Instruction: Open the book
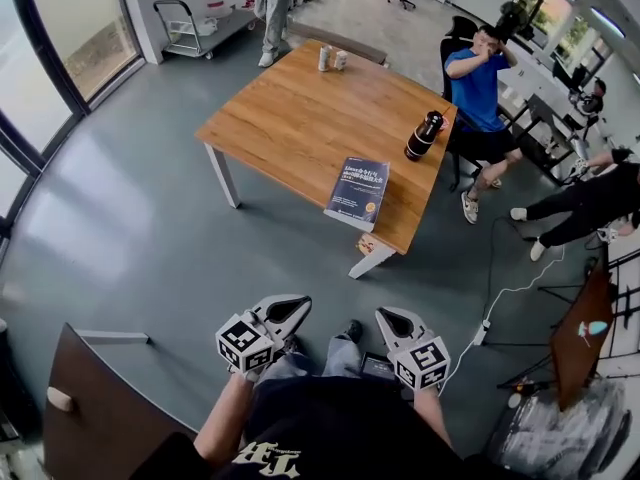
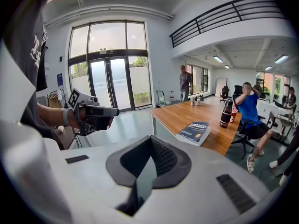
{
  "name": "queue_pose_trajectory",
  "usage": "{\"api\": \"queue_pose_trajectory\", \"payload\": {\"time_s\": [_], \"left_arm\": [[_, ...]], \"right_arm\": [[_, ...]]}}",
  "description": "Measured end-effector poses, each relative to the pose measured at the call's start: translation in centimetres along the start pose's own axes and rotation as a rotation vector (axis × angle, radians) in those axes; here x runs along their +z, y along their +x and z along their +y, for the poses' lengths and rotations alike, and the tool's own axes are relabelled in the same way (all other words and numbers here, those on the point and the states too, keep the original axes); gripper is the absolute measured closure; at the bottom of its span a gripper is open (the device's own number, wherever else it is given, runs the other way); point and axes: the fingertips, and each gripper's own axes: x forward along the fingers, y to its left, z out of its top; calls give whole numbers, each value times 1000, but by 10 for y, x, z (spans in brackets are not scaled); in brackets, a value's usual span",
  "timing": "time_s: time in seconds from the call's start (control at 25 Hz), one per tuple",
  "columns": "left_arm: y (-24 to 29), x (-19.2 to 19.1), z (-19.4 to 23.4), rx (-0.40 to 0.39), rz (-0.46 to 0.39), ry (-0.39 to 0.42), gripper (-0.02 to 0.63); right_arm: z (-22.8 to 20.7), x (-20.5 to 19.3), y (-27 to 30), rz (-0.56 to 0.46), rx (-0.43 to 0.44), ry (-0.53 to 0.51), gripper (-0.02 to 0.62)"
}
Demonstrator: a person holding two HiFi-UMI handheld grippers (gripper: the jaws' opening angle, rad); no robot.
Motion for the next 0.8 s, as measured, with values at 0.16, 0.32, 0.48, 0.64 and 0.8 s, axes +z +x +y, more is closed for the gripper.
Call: {"api": "queue_pose_trajectory", "payload": {"time_s": [0.16, 0.32, 0.48, 0.64, 0.8], "left_arm": [[10, 0, 1, 34, -9, -12, 600], [28, -3, 1, 43, 12, 6, 600], [39, -2, 6, 91, 7, -22, 600], [53, -4, 8, 131, 22, -16, 600], [71, -1, 9, 174, 12, -16, 600]], "right_arm": [[-16, 4, 3, -13, 21, -6, 607], [-33, -1, 4, -18, 34, 9, 609], [-50, -11, 0, -6, 50, 27, 607], [-71, -13, 4, -9, 84, 28, 607], [-94, -16, 11, -12, 134, 34, 608]]}}
